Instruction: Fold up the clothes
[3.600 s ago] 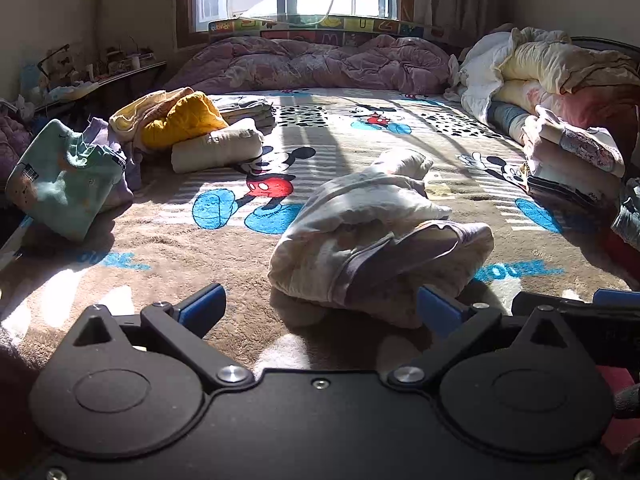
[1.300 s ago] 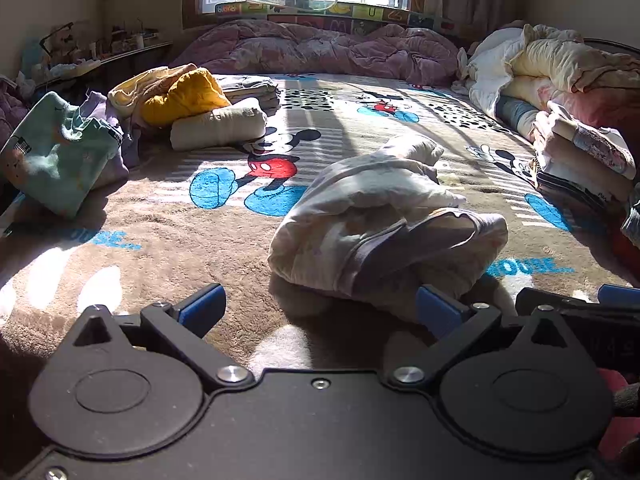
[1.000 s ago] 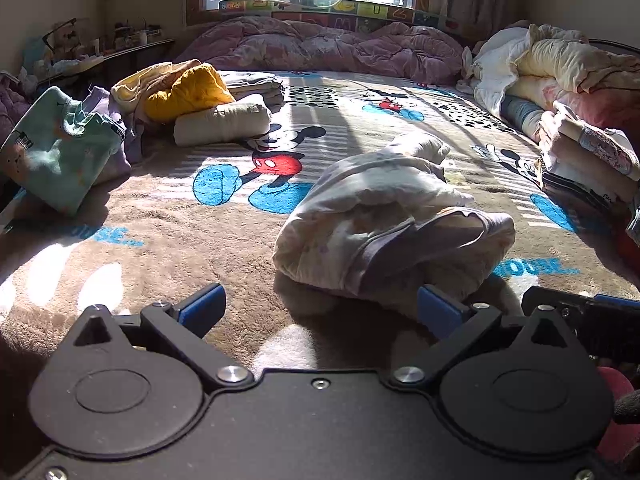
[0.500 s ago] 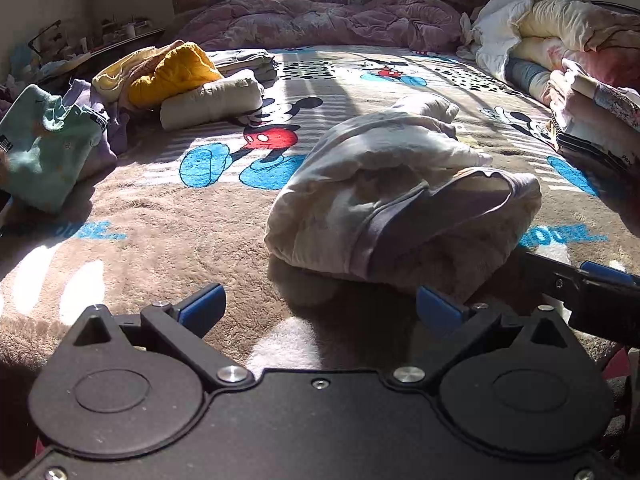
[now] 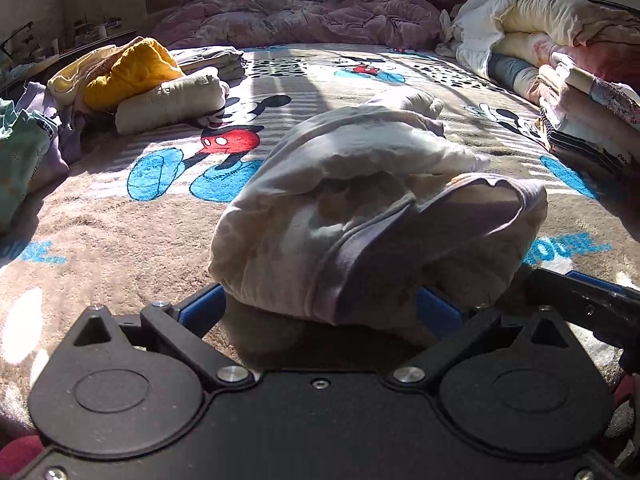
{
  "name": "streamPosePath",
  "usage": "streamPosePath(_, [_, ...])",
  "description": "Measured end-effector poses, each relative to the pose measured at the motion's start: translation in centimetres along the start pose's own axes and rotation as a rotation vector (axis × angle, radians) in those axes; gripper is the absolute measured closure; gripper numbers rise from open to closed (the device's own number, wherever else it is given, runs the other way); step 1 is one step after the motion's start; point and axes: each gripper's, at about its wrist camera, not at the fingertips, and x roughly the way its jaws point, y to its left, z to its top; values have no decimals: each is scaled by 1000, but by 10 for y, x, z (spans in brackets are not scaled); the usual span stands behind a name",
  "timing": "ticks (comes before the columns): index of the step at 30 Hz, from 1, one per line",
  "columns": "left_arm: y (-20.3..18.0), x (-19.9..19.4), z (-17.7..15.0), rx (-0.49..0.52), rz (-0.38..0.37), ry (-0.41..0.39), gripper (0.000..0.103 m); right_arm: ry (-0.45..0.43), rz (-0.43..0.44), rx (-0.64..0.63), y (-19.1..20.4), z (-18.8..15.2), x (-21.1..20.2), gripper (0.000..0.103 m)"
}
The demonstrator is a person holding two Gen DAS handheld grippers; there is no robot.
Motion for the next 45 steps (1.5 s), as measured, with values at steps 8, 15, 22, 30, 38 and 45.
streamPosePath(8, [-5,20,10,35,18,-23,1,14,-17,82,-17,-3,4,1])
streamPosePath(15, [5,12,-3,119,39,-33,2,7,-26,146,-27,-7,6,1])
streamPosePath(22, [-8,4,-24,330,23,-82,11,-176,-72,-75,-4,-5,-13,1])
streamPosePath(30, [-18,19,-37,489,129,-111,56,-158,-175,-364,6,1,17,7])
streamPosePath(38, [-3,18,-29,426,177,-144,60,-153,-238,-514,4,14,42,32])
streamPosePath(45, [-1,33,-29,433,205,-150,75,-154,-155,-493,-1,16,47,59])
